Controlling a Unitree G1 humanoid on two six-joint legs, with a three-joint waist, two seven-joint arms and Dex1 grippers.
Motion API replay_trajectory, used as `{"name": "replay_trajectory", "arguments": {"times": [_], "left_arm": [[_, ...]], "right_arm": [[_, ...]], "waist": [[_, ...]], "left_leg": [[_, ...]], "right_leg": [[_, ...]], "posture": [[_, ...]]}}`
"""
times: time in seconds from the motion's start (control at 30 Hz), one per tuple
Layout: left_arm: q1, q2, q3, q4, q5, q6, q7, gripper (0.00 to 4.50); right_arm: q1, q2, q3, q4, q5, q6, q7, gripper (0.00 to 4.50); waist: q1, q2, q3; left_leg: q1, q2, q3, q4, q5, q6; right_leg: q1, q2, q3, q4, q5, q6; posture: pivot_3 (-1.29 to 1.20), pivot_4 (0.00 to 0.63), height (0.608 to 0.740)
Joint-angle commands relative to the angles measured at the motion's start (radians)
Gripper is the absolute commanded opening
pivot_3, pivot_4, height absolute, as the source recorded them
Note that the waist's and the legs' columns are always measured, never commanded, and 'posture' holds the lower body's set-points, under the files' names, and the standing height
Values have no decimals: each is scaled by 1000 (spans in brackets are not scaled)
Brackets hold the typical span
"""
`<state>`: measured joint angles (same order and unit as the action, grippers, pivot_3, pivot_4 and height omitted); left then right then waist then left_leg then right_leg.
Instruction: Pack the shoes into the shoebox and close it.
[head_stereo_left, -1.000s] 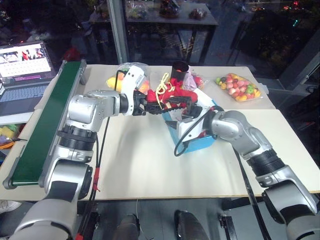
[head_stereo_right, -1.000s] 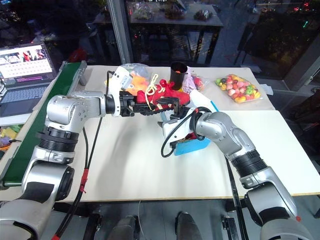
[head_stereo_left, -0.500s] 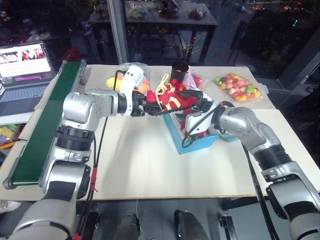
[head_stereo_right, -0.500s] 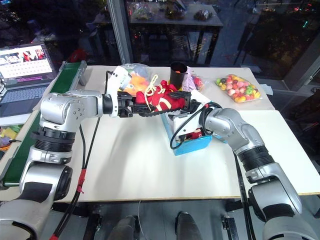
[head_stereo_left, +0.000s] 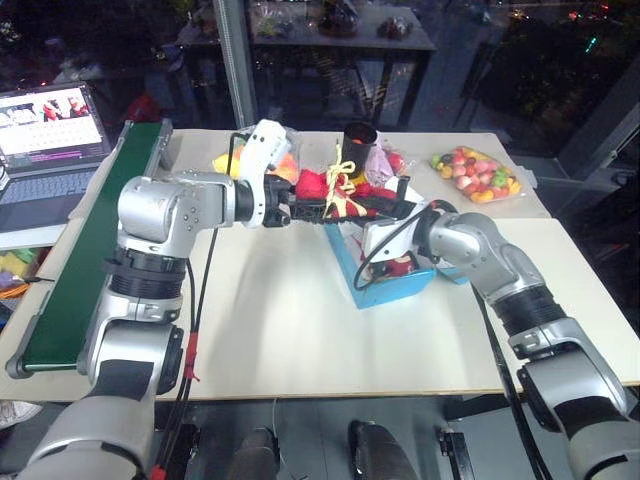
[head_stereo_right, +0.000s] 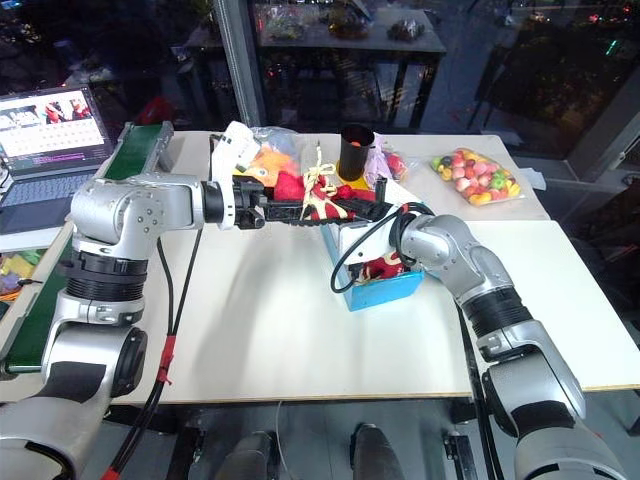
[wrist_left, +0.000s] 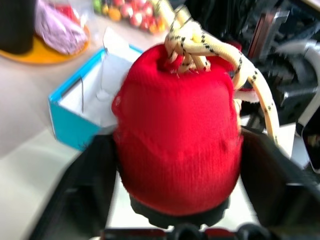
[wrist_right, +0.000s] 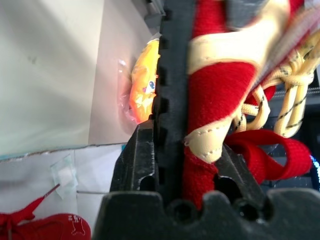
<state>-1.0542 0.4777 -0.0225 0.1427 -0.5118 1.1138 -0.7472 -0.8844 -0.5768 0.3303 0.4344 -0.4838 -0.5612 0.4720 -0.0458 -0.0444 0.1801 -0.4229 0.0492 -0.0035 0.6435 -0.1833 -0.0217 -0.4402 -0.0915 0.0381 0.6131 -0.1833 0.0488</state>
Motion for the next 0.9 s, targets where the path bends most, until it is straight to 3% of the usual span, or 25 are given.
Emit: {"name": "replay_trajectory", "arguments": {"times": [0.03, 0.17, 0.37, 0.5, 0.73, 0.9], "left_arm": [[-35, 12, 45, -1, 14, -78, 14, 4500], [-38, 45, 81, 36, 33, -149, 26, 4500], [68, 120, 18, -69, 75, -290, -63, 4500], [193, 204, -47, -188, 90, -353, -190, 4500], [279, 248, -78, -292, 68, -366, -270, 4500], [329, 248, -75, -361, 50, -367, -295, 4500]], "right_arm": [[-9, -14, -66, -68, 59, 51, 13, 484], [-17, -16, -137, -84, 129, 263, 61, 477], [-24, 99, -347, -210, 452, 968, 169, 477], [-64, 173, -467, -292, 636, 1437, 156, 477], [-150, 226, -556, -319, 776, 1798, 79, 477], [-161, 214, -535, -282, 797, 1861, 48, 477]], "waist": [[1, 0, 0], [2, 0, 0], [3, 0, 0], [-1, 1, 0], [6, 1, 1], [6, 1, 1]], "left_leg": [[0, 0, 0, 0, 0, 0], [0, 0, 0, 0, 0, 0], [0, 0, 0, 0, 0, 0], [0, 0, 0, 0, 0, 0], [0, 0, 0, 1, 0, 0], [0, 0, 0, 1, 0, 0]], "right_leg": [[0, 0, 0, 0, 0, 0], [0, 0, 0, 0, 0, 0], [0, 0, 0, 2, 0, -1], [0, 0, 0, 4, 0, -1], [-2, 0, 0, 9, 0, -1], [-2, 0, 0, 10, -1, -1]], "posture": [[0, 150, 733], [0, 150, 733], [0, 150, 733], [0, 150, 733], [0, 150, 733], [0, 150, 733]]}}
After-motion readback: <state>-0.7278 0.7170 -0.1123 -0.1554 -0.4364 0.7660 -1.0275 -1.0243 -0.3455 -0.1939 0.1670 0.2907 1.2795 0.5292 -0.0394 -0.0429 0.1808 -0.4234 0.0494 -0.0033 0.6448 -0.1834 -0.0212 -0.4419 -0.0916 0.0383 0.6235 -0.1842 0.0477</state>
